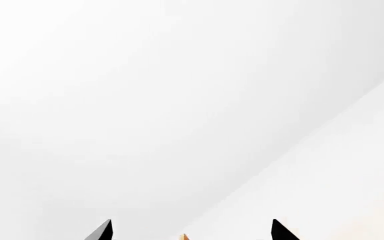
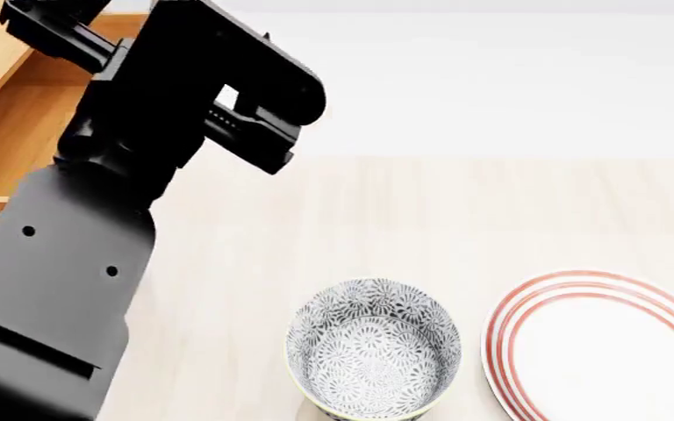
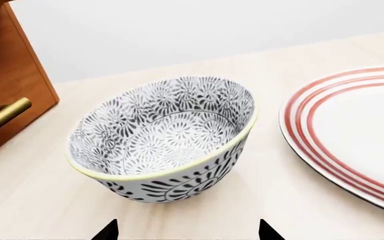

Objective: Open the top drawer of the cabinet.

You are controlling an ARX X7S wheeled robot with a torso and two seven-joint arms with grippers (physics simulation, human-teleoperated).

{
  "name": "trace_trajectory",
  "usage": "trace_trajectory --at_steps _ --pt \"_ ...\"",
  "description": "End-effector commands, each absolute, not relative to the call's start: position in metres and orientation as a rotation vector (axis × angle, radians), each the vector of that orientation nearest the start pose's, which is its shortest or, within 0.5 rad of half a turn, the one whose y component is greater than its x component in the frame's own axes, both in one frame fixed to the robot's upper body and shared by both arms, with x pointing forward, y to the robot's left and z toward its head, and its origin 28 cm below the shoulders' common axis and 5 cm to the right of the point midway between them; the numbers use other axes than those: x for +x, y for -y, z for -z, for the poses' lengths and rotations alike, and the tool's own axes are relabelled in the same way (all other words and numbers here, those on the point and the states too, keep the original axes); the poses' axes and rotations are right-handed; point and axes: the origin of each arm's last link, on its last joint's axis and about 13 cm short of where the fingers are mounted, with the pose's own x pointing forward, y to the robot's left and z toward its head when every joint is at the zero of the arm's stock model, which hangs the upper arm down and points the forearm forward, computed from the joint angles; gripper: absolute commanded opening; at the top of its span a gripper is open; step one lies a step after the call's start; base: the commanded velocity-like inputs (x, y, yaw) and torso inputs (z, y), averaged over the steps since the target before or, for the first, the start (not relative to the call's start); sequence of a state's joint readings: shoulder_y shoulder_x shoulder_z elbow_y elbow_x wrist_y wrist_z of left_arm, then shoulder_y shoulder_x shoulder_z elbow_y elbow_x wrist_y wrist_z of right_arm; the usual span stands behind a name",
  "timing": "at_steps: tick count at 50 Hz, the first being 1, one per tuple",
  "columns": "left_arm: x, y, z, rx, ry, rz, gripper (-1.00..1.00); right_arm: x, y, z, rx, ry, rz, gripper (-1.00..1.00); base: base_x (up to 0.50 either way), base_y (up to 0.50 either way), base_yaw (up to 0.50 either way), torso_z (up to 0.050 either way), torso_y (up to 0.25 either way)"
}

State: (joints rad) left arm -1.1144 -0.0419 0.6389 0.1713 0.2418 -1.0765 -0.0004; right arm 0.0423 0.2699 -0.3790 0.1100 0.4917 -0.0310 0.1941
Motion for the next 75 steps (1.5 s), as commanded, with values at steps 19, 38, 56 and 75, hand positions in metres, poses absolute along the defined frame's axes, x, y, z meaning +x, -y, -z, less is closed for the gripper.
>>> trace_trajectory --at_steps 19,38,56,75 --pt "0.348 -0.158 -0.301 0.457 0.215 -0.007 1.00 0.202 0.089 0.012 0.184 -0.186 -0.124 1.00 0.00 0.00 0.00 0.000 0.000" --pt "0.367 -0.173 -0.314 0.477 0.202 -0.018 1.00 0.202 0.089 0.011 0.183 -0.190 -0.125 1.00 0.00 0.00 0.00 0.000 0.000" --pt "0.377 -0.175 -0.316 0.421 0.110 -0.017 1.00 0.201 0.089 0.011 0.184 -0.195 -0.125 1.00 0.00 0.00 0.00 0.000 0.000" --pt "0.378 -0.178 -0.322 0.348 0.067 -0.014 1.00 0.201 0.090 0.010 0.192 -0.202 -0.113 1.00 0.00 0.00 0.00 0.000 0.000"
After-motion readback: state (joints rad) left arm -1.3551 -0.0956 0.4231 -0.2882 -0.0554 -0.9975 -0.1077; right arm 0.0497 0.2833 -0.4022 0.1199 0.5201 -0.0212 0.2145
